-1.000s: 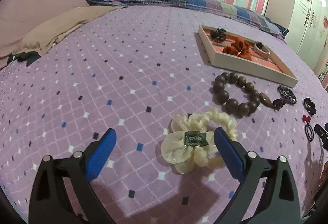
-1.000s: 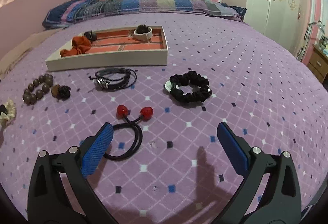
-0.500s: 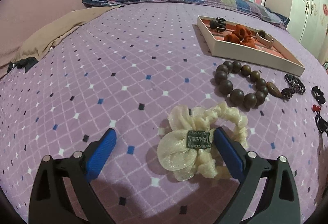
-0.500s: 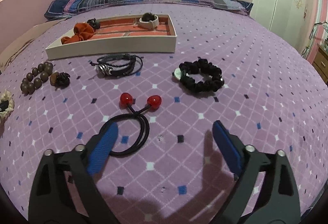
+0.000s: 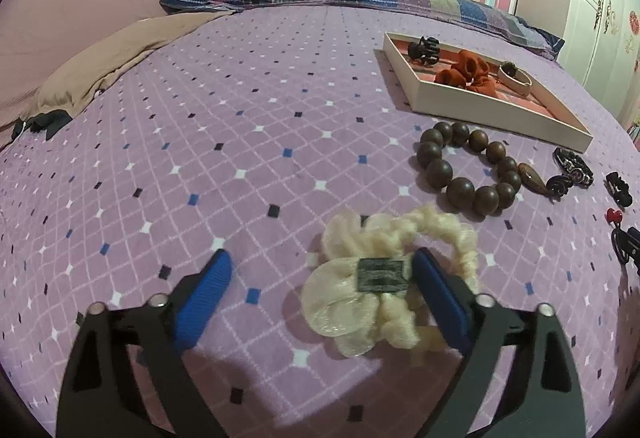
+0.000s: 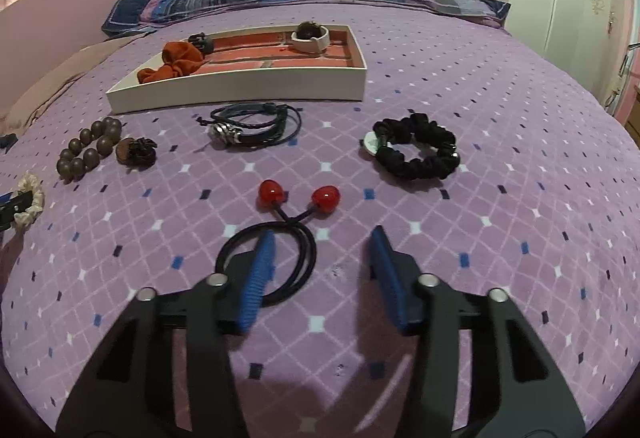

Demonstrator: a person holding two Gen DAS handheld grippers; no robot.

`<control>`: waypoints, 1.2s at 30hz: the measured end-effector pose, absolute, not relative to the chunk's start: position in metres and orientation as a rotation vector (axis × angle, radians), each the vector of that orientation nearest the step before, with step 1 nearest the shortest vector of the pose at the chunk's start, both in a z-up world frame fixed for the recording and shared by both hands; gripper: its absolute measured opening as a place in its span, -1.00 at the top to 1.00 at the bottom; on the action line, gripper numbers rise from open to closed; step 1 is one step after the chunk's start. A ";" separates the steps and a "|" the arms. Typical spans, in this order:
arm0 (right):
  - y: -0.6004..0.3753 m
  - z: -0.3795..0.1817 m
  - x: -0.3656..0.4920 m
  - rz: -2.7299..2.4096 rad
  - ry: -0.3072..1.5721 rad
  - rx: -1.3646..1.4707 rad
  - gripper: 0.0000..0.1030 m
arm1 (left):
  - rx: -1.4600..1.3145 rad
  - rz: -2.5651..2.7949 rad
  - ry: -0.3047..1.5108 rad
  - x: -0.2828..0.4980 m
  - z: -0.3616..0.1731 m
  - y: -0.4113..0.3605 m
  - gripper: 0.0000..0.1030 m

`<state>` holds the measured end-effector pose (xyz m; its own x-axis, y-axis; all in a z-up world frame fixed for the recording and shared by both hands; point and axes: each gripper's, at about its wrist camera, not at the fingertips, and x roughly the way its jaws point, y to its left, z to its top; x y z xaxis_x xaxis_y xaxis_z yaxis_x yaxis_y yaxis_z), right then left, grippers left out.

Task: Organize jewelry
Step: 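Lower the left tool around the cream scrunchie while the right tool approaches the red-bead hair tie, then close the left tool on the cream scrunchie while the right tool grasps the red-bead hair tie, then carry both items into the white tray and open both tools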

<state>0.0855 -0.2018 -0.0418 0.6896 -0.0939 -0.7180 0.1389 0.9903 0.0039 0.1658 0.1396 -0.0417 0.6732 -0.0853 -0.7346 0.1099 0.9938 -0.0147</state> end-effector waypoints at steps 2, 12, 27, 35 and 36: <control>-0.202 -0.042 0.086 -0.121 0.801 0.068 0.22 | 0.031 -0.119 0.821 0.165 -0.040 0.139 -0.44; -0.200 -0.042 0.087 -0.067 0.800 0.104 0.78 | 0.033 -0.162 0.825 0.162 -0.036 0.125 0.28; -0.205 -0.035 0.085 -0.013 0.775 0.158 0.92 | -0.010 -0.167 0.826 0.159 -0.026 0.128 0.55; -0.209 -0.022 0.084 -0.004 0.737 0.162 0.92 | -0.017 -0.175 0.805 0.158 -0.014 0.123 0.57; -0.210 -0.020 0.085 -0.005 0.734 0.163 0.92 | -0.019 -0.177 0.804 0.159 -0.012 0.122 0.57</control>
<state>0.0846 -0.2098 -0.0205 0.7428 0.0526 -0.6674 0.0617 0.9873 0.1464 0.1590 0.1217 -0.0123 0.6802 -0.1644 -0.7143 0.1503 0.9851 -0.0836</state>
